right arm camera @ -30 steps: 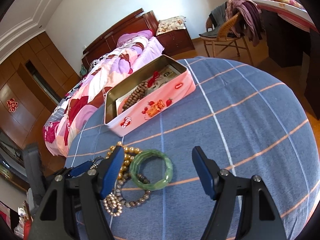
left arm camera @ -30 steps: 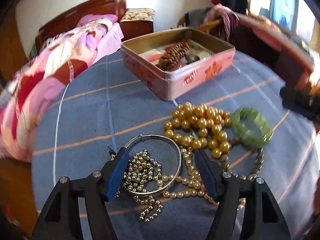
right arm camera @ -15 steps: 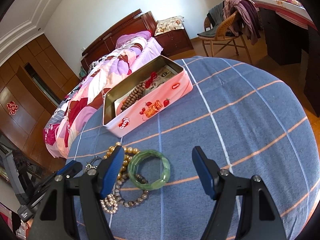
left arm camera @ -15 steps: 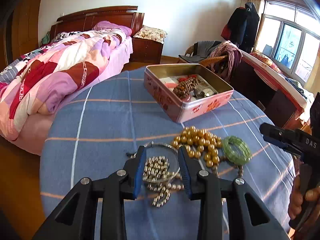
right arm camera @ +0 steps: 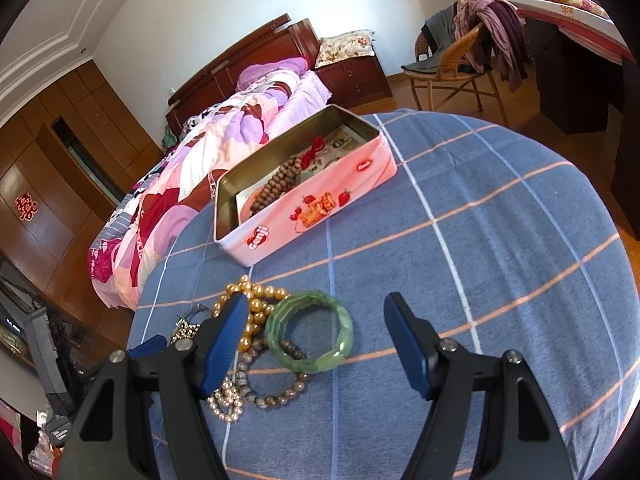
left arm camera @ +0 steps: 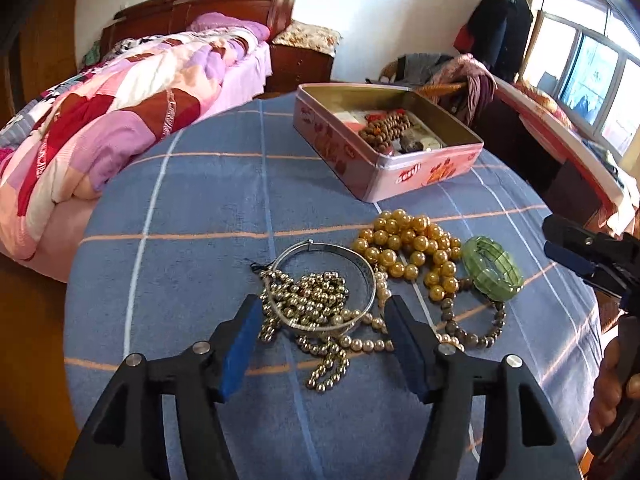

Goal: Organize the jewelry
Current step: 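Move the open left gripper onto the silver bangle with silver beads, then grasp the silver bangle with left gripper while right grasps the green jade bangle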

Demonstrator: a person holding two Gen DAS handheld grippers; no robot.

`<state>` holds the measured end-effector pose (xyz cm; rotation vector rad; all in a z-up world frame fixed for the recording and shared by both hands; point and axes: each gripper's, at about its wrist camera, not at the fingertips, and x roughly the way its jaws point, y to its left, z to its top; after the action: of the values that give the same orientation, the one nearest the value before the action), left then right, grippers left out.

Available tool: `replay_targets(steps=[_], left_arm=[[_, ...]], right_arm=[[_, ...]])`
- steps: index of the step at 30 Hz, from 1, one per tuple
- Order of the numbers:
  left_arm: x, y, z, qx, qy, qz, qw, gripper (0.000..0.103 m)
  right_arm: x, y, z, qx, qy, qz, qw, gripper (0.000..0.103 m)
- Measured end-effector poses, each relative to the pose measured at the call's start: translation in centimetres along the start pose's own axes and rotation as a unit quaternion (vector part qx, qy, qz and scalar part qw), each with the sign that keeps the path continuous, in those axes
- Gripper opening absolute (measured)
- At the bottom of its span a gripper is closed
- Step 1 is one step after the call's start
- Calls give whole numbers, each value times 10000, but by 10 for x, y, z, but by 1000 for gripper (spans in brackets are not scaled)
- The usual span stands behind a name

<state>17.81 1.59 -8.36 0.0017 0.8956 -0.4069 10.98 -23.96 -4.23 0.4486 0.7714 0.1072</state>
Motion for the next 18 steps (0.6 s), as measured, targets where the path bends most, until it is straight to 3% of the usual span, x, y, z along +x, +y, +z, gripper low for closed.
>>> replay_targets(steps=[4,7,13,16,18], left_arm=[[13,-8,12,464,44,161,9988,63],[21,-7,18,556,204,-36,9982,66],[22,-14,17,869,181,96,9960,65],[12,-16,17,896,-65,148,9958,65],[-5,-12,17,688,-388,-40,9969,65]], right_arm=[[2,-3,-1,75,54,-17,10000,74],[2,-5,0,99,54,-20,9999,74],[1,-8,1,157,28,-36,9999,74],[-1,-9,0,161,25,-38,9999,74],[-2,-9,1,137,-2,-50,9999,74]])
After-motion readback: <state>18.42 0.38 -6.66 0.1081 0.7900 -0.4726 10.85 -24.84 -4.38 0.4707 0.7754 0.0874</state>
